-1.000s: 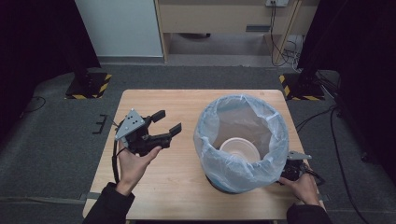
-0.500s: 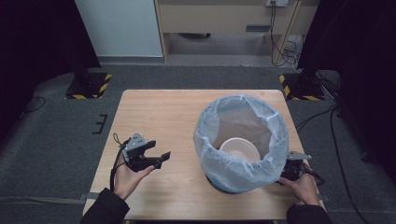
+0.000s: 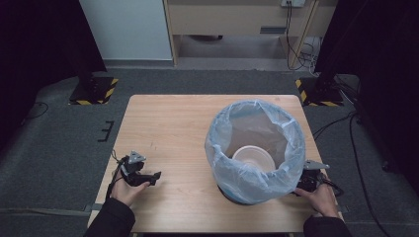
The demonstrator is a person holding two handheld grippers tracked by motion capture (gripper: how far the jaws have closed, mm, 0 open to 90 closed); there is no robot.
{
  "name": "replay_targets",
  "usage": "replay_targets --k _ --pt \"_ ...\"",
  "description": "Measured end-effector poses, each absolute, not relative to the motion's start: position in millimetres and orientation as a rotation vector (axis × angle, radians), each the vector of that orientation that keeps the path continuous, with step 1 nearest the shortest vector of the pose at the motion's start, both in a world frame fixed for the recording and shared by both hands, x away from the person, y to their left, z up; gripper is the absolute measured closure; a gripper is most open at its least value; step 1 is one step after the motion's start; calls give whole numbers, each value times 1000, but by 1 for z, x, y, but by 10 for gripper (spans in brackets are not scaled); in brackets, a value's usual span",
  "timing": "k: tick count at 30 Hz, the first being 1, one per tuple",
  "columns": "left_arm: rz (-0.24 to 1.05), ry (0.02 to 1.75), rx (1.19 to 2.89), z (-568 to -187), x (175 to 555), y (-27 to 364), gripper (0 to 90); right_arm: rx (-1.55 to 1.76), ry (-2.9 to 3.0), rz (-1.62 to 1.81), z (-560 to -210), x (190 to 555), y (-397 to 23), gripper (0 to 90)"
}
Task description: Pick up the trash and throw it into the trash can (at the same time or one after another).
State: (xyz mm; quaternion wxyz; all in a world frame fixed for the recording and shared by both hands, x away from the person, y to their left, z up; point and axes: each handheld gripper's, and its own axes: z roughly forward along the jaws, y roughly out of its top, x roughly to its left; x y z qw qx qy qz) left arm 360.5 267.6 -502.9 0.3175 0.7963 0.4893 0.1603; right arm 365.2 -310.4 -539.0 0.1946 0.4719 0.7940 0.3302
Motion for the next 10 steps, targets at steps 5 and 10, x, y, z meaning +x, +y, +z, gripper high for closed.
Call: replay_targets --k 5,10 --pt "423 1298 2112 -506 363 269 159 1322 2226 926 -539 365 -310 5" --pt "410 1301 2142 -511 365 268 153 1322 2226 926 -539 365 -310 5"
